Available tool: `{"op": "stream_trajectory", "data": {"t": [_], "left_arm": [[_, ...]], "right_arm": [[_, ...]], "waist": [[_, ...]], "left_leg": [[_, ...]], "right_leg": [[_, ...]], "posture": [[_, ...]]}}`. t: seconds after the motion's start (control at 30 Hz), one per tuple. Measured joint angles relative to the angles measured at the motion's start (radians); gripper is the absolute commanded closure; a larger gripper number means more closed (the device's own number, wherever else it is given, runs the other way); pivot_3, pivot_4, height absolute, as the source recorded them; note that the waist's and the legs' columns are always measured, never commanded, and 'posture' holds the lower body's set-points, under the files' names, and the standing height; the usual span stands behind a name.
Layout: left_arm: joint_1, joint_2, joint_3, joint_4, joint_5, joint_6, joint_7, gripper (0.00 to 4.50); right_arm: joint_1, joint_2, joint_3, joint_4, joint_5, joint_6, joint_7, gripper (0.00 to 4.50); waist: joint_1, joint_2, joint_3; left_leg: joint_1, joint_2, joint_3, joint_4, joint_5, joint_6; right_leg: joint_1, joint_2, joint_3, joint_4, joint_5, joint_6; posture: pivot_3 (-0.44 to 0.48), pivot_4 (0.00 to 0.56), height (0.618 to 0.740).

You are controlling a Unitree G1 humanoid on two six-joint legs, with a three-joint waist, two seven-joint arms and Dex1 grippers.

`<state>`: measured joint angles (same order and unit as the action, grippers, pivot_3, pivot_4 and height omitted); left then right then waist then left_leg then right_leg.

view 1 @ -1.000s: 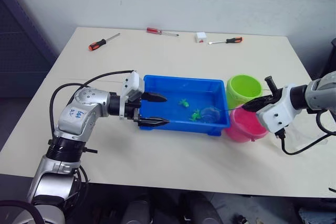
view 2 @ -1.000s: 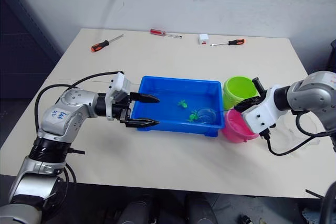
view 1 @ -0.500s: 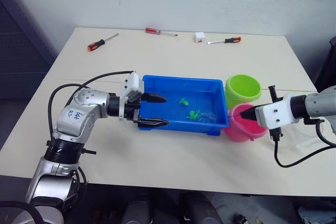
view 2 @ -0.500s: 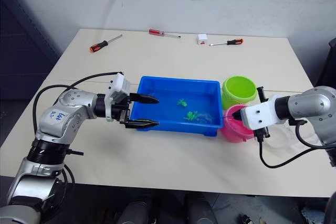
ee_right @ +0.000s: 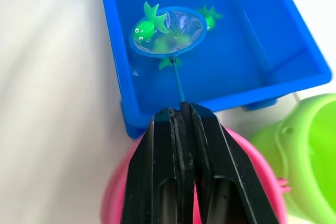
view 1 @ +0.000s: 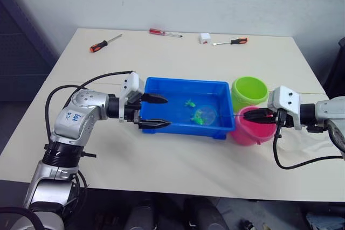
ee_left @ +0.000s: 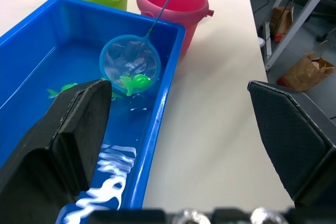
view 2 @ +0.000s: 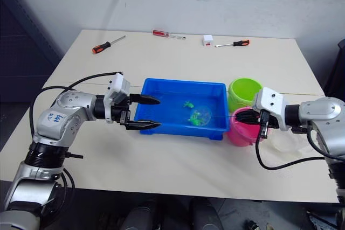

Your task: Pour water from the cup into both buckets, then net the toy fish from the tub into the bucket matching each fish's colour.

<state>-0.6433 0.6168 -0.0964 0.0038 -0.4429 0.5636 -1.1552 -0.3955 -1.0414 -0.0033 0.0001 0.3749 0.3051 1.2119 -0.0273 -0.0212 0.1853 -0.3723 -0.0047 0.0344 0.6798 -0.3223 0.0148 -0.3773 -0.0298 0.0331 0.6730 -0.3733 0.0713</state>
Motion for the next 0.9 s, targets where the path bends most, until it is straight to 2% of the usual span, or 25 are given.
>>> {"op": "stream_trajectory", "data": {"t": [0.23, 0.47, 0.6, 0.77, 0.9], "left_arm": [[-0.026, -0.018, 0.021, 0.011, -0.037, 0.04, 0.0, 0.02], [-0.073, -0.111, 0.044, 0.049, -0.067, 0.057, 0.04, 0.02], [-0.11, -0.147, 0.046, 0.072, -0.067, 0.047, 0.048, 0.02], [-0.143, -0.171, 0.044, 0.129, -0.055, -0.005, 0.046, 0.02], [-0.146, -0.175, 0.042, 0.172, -0.032, -0.04, 0.047, 0.02]], "right_arm": [[0.059, 0.0, -0.152, -0.054, 0.109, 0.197, -0.049, 4.5], [0.151, -0.003, -0.372, -0.146, 0.205, 0.372, -0.145, 4.5], [0.175, -0.015, -0.449, -0.153, 0.191, 0.392, -0.207, 4.5], [0.19, -0.023, -0.465, -0.143, 0.053, 0.288, -0.318, 4.5], [0.239, -0.069, -0.389, -0.115, -0.177, 0.008, -0.384, 4.5]], "waist": [[0.003, 0.0, 0.0], [0.004, 0.0, 0.0], [0.0, 0.0, 0.0], [0.0, 0.0, 0.0], [-0.001, 0.0, 0.0]], "left_leg": [[-0.002, 0.0, -0.001, 0.0, 0.0, 0.001], [-0.002, 0.0, -0.001, -0.001, 0.0, 0.0], [-0.002, 0.0, 0.0, -0.001, 0.0, 0.0], [-0.001, 0.0, 0.0, -0.001, 0.0, 0.0], [-0.001, 0.0, 0.0, -0.002, 0.0, 0.0]], "right_leg": [[0.0, 0.0, -0.001, -0.002, 0.0, 0.0], [0.0, 0.0, -0.001, -0.002, 0.0, 0.0], [0.0, 0.0, -0.001, -0.003, 0.0, 0.0], [0.0, 0.001, 0.0, -0.002, 0.0, 0.0], [0.0, 0.001, 0.0, -0.003, 0.0, 0.0]], "posture": [[0.0, 0.15, 0.74], [0.0, 0.15, 0.74], [0.0, 0.15, 0.74], [0.0, 0.15, 0.74], [0.0, 0.15, 0.74]]}}
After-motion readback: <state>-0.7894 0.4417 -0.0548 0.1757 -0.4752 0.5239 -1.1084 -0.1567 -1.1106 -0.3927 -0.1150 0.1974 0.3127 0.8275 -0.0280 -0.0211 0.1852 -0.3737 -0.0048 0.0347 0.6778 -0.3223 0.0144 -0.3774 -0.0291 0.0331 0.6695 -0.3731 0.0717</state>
